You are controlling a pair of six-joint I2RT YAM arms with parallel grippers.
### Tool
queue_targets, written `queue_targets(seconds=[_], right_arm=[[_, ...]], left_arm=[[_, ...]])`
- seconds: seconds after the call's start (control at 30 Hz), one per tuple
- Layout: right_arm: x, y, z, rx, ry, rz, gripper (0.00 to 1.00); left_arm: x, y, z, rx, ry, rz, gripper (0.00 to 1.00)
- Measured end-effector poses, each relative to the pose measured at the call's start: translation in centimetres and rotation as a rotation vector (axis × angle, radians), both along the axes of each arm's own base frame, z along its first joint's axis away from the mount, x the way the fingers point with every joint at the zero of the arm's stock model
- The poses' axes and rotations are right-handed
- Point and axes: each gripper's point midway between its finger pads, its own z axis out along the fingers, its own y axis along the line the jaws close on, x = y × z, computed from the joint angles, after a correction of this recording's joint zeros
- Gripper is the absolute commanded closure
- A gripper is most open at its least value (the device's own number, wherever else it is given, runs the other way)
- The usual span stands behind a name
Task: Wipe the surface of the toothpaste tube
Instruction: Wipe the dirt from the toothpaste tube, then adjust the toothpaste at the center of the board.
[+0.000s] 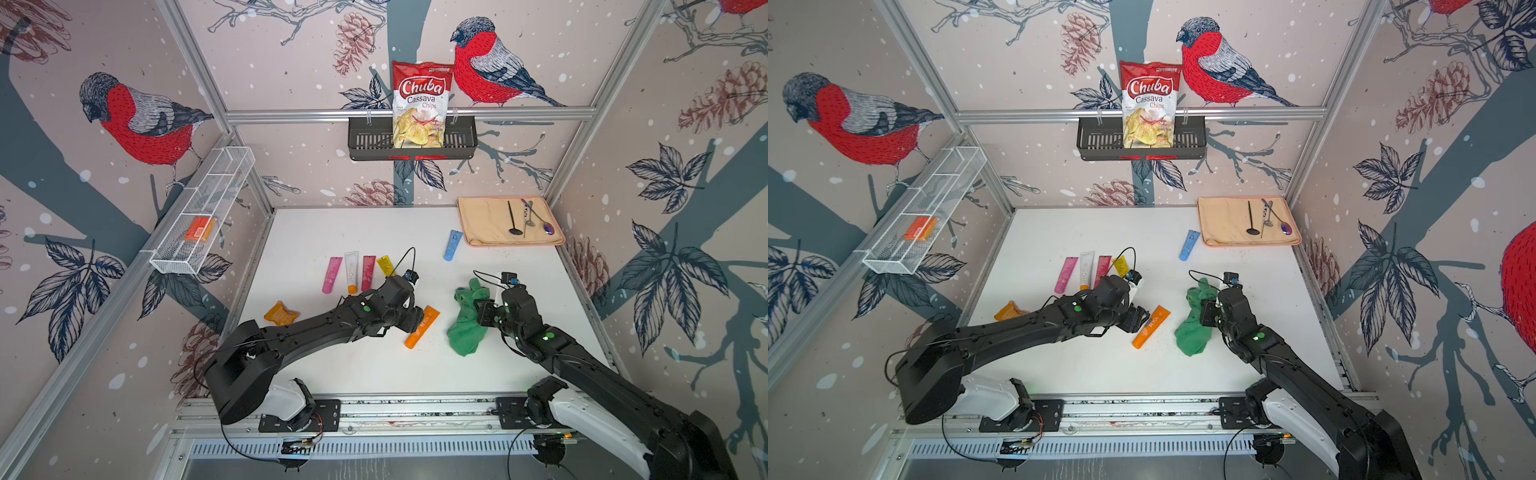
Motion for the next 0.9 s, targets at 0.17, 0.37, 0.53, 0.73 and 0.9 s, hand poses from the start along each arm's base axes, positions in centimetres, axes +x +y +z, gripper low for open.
queue_targets(seconds=[0.17,0.37,0.53,0.73,0.9], right_arm=[[-0.4,0.6,-0.7,0.014,0.024,0.036,0.95],[-0.7,1.2,-1.4,0.025,0.055,0.072,0.95],[-0.9,1.5,-1.8,0.030,0.066,0.085,0.95],[-1.0,1.8,-2.2,0.037,0.081,0.102,0.95],[-1.1,2.1,-2.3,0.044,0.084,0.113,0.95]], left_arm=[[-1.2,-0.3,-3.2,0.042,0.123,-0.030,0.48],[-1.8,0.0,-4.9,0.080,0.174,-0.037,0.43],[-2.2,-0.1,-5.9,0.091,0.206,-0.053,0.42],[-2.7,0.3,-6.8,0.116,0.226,-0.056,0.49],[-3.1,0.5,-7.5,0.123,0.234,-0.062,0.58]])
